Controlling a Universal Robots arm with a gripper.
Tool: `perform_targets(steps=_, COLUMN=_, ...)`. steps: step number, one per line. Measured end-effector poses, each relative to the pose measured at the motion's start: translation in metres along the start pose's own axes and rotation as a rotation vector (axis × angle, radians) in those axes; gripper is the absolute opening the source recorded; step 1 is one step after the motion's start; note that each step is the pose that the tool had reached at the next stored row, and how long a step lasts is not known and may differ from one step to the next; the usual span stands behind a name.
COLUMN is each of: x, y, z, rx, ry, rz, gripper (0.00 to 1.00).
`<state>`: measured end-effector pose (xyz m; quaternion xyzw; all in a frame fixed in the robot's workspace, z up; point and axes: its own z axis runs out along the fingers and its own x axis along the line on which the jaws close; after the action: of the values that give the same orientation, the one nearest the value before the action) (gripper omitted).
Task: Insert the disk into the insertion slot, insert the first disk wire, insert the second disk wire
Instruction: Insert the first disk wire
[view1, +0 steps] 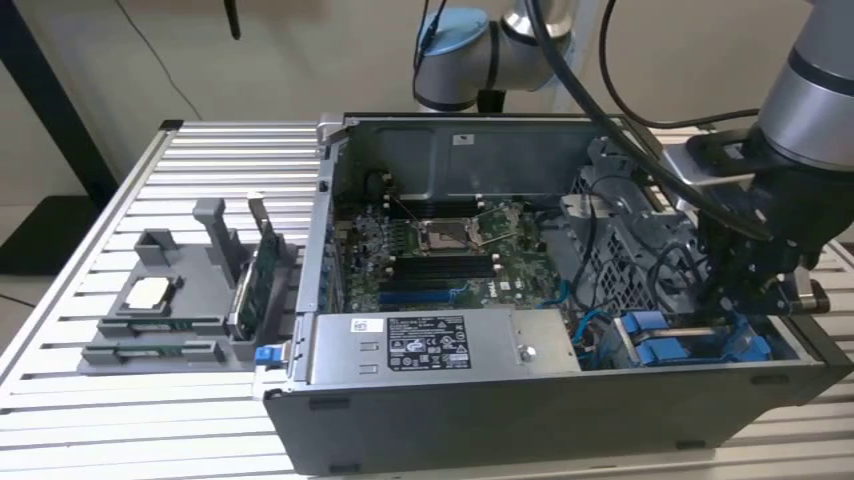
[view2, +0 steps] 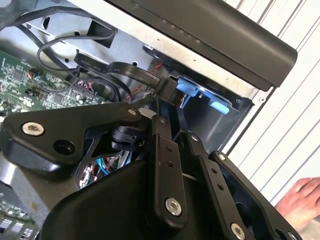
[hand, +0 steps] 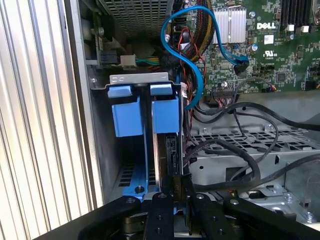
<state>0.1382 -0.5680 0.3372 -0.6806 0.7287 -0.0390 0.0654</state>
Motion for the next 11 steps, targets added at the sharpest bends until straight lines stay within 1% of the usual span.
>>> perform_targets(steps=3, x=-0.0001, y=-0.0008, z=0.0009, rx=-0.0002, ry=-0.0017, rz=-0.002, gripper=0.19)
perform_targets(steps=7, x=-0.0001, y=-0.002, z=0.0015, rx=-0.0003, ry=-0.0015, rz=-0.005, gripper=0.19)
perform_targets(steps=11, x=0.0002, y=-0.0011, z=0.0082, rx=-0.0002, ry=-0.0002, rz=-0.007, gripper=0.19)
